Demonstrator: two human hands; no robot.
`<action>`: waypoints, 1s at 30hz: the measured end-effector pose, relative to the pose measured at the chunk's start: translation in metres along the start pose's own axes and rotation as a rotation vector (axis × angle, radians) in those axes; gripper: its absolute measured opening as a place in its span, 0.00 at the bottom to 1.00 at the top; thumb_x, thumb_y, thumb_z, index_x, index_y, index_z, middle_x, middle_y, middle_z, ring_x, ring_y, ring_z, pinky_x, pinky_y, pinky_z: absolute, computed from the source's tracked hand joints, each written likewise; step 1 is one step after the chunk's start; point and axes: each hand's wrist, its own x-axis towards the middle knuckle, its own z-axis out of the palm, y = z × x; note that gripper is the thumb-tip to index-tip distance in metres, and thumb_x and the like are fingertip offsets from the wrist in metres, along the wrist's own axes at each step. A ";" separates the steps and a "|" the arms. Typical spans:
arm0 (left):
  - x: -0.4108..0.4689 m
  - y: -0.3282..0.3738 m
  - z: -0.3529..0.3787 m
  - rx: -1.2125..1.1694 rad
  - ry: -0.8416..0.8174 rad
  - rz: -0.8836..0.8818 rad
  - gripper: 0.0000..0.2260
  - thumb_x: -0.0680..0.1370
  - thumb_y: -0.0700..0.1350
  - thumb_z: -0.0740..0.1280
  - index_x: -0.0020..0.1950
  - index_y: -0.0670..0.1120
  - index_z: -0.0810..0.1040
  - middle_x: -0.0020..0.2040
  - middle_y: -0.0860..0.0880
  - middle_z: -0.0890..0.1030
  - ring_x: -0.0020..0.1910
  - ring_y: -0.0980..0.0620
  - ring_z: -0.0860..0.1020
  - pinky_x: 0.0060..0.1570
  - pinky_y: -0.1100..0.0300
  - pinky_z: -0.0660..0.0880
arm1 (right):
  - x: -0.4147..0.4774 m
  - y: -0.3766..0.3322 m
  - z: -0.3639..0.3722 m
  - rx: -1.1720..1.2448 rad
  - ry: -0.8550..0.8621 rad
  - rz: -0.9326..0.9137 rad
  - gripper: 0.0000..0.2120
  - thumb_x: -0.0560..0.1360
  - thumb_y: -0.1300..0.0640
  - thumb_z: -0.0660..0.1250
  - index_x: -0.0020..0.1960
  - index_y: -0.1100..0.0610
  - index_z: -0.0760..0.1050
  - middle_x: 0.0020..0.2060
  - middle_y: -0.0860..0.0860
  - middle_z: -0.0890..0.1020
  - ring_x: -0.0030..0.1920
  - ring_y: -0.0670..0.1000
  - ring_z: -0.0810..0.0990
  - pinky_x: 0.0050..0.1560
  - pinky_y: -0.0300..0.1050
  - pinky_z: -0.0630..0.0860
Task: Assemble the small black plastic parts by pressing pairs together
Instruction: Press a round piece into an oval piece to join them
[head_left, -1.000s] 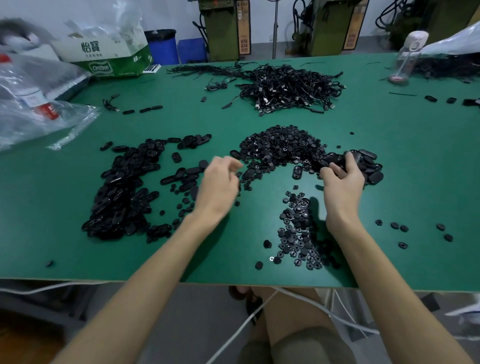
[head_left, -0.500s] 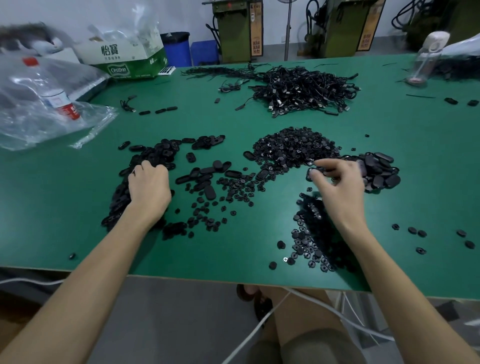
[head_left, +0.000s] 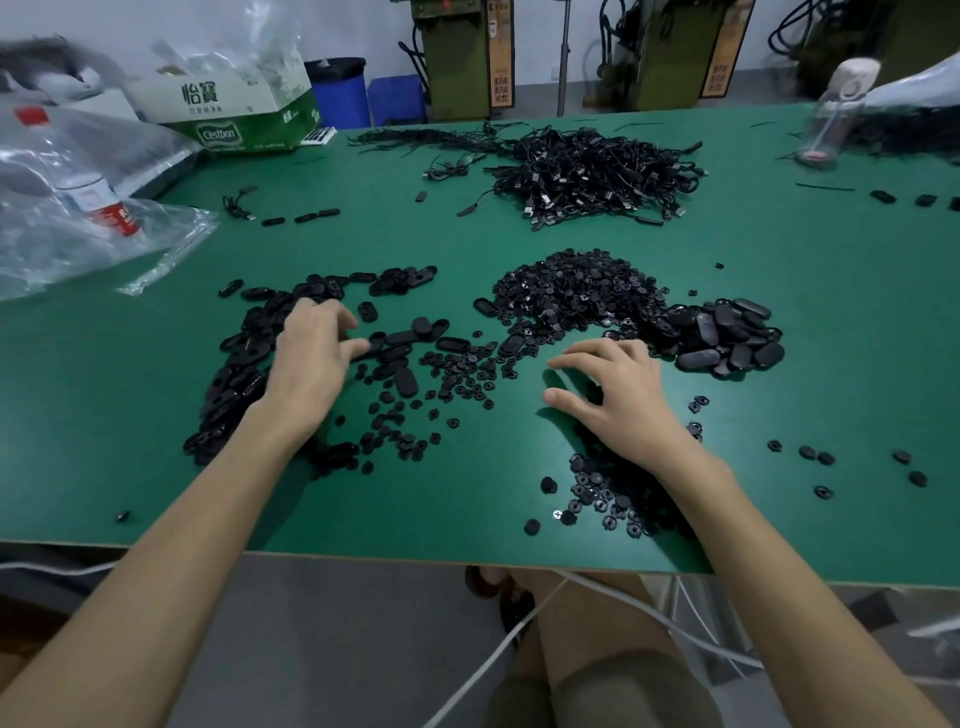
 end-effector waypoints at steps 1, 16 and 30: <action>-0.001 0.009 0.000 -0.139 -0.012 0.013 0.11 0.78 0.43 0.75 0.59 0.42 0.82 0.56 0.47 0.81 0.51 0.51 0.80 0.56 0.55 0.79 | 0.000 0.000 0.000 -0.001 -0.004 -0.004 0.24 0.76 0.35 0.66 0.67 0.45 0.79 0.66 0.45 0.76 0.66 0.52 0.62 0.61 0.46 0.56; -0.032 0.096 0.065 0.007 -0.239 0.425 0.07 0.86 0.42 0.60 0.60 0.43 0.77 0.55 0.47 0.68 0.50 0.48 0.74 0.52 0.47 0.77 | -0.001 -0.005 0.001 -0.019 -0.015 -0.027 0.24 0.79 0.38 0.65 0.73 0.45 0.74 0.66 0.45 0.76 0.67 0.52 0.63 0.59 0.44 0.56; -0.038 0.113 0.066 -0.468 -0.246 0.281 0.04 0.80 0.46 0.72 0.48 0.47 0.82 0.43 0.51 0.78 0.38 0.58 0.76 0.43 0.64 0.70 | -0.001 -0.010 -0.008 0.169 0.048 0.005 0.18 0.80 0.53 0.71 0.69 0.51 0.77 0.57 0.48 0.81 0.62 0.52 0.71 0.63 0.47 0.67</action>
